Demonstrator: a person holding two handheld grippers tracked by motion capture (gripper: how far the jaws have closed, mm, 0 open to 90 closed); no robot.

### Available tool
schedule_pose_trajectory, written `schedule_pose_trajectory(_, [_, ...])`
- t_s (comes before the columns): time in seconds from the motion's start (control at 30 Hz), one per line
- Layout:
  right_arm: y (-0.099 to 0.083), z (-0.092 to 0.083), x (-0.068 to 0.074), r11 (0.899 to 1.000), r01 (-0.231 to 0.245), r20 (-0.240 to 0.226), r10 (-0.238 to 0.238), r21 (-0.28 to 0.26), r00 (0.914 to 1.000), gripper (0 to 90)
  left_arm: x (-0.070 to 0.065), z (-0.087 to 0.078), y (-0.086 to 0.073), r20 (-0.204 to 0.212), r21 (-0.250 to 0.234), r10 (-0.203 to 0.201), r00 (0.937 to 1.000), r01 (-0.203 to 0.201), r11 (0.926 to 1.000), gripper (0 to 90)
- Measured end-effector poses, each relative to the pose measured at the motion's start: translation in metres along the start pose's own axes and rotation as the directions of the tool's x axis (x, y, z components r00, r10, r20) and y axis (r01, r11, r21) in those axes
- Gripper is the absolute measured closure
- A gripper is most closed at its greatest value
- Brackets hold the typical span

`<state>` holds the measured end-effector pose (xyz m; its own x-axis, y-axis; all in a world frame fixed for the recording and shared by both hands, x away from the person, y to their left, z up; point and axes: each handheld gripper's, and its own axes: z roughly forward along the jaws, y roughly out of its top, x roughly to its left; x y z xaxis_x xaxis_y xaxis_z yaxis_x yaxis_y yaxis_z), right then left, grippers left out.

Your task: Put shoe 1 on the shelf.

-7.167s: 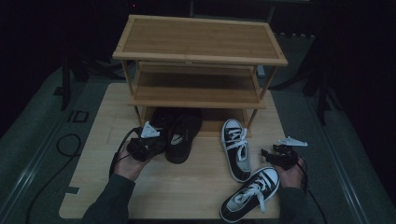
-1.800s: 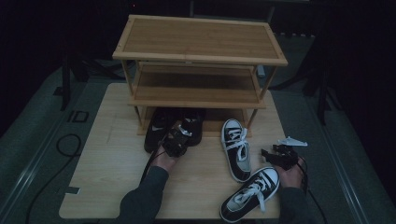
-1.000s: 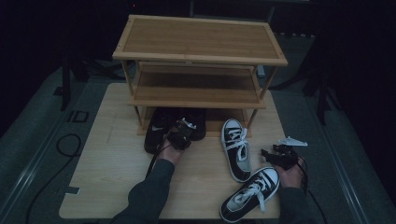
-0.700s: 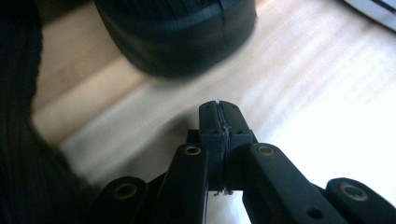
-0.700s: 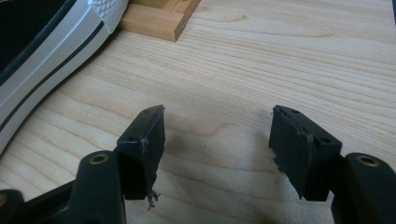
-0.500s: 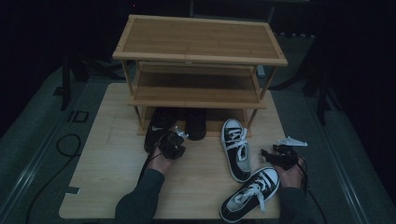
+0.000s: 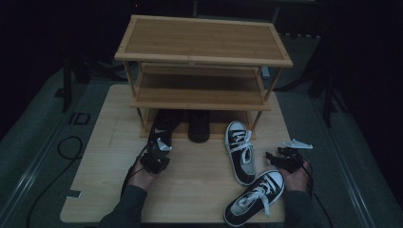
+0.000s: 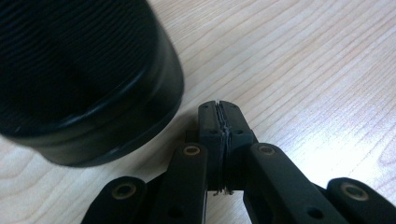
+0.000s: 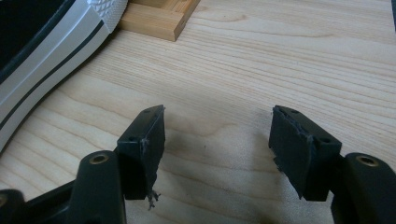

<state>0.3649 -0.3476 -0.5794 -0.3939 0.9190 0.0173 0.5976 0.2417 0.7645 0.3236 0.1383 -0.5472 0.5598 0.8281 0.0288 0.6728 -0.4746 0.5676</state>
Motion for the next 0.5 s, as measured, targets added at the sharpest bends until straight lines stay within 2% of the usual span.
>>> schedule_pose_trajectory(0.2, [0.000, 0.000, 0.000, 1.000, -0.001, 0.000, 0.001, 0.000, 1.0000, 35.6, 0.010, -0.003, -0.008, -0.031, 0.012, -0.018, 0.9994, 0.018, 0.9998, 89.1])
schedule_pose_trajectory(0.27, [0.000, 0.000, 0.000, 1.000, 0.000, 0.000, 0.000, 0.000, 1.0000, 35.6, 0.015, -0.004, -0.009, -0.027, 0.013, -0.031, 0.9992, 0.032, 0.9994, 89.7])
schedule_pose_trajectory(0.43, [0.000, 0.000, 0.000, 1.000, -0.001, 0.000, 0.001, 0.000, 1.0000, 35.6, 0.026, -0.006, -0.009, -0.057, 0.020, -0.043, 0.9975, 0.044, 0.9988, 89.8])
schedule_pose_trajectory(0.5, [0.000, 0.000, 0.000, 1.000, -0.003, 0.000, 0.003, -0.001, 1.0000, 35.6, 0.031, -0.004, -0.007, -0.056, 0.016, -0.040, 0.9976, 0.041, 0.9990, 89.7])
